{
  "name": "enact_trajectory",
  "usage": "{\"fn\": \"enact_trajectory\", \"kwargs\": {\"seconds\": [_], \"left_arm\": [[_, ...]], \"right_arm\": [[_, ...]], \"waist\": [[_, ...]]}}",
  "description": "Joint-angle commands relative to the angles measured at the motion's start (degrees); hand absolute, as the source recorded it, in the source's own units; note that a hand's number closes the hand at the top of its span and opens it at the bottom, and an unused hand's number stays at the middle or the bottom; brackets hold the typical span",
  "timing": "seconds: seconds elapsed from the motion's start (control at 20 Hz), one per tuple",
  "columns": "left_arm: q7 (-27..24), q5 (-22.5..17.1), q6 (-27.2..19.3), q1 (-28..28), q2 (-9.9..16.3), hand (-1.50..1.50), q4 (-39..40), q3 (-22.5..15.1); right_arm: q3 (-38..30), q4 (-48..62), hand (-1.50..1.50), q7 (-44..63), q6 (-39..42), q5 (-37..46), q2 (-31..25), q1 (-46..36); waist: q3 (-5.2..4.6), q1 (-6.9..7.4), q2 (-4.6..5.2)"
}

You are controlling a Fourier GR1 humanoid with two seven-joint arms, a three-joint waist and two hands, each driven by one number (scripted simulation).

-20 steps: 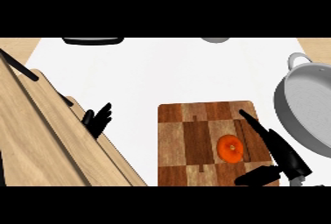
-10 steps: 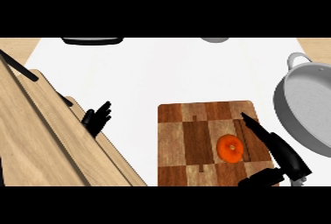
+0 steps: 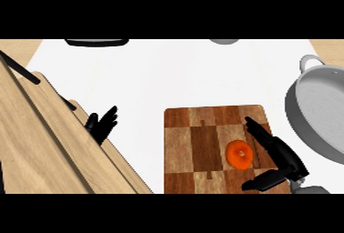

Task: Pick the squash from the cutting board and place it in the pot

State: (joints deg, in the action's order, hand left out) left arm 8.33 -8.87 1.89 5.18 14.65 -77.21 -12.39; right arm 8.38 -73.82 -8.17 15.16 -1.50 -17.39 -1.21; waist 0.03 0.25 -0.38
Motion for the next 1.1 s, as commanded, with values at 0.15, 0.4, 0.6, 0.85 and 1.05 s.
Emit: {"fn": "enact_trajectory", "kwargs": {"seconds": [0.15, 0.4, 0.6, 0.85, 1.05], "left_arm": [[-2.12, 2.09, 1.45, 1.01, -1.74, 0.00, 1.76, 2.20], [-0.46, 2.79, 0.43, -0.81, -2.43, 0.00, -2.12, 1.03], [-3.45, 3.17, 1.91, 0.88, -2.81, 0.00, 2.99, 2.71], [-2.20, 2.58, 3.10, 1.50, -1.55, 0.00, 2.33, 3.88], [-2.26, 4.14, 1.66, 2.77, -4.46, 0.00, 3.69, 2.92]], "right_arm": [[-0.45, 10.41, -1.50, -4.37, 0.70, 1.58, 5.95, -2.87], [3.70, 13.34, 1.50, -14.63, -3.19, 12.67, 3.20, -4.10], [-0.47, 23.80, 1.50, -18.57, 0.61, 7.84, 5.84, -7.64], [-0.19, 18.64, 1.50, -20.59, 1.07, 5.31, 8.62, -2.31], [-2.34, 21.70, 1.50, -26.86, -5.24, 7.74, 10.34, -5.97]], "waist": [[-0.01, -0.12, 0.43], [0.01, 0.14, 0.41], [0.02, 0.22, 0.61], [-0.02, -0.33, 0.45], [-0.01, -0.19, 0.46]]}}
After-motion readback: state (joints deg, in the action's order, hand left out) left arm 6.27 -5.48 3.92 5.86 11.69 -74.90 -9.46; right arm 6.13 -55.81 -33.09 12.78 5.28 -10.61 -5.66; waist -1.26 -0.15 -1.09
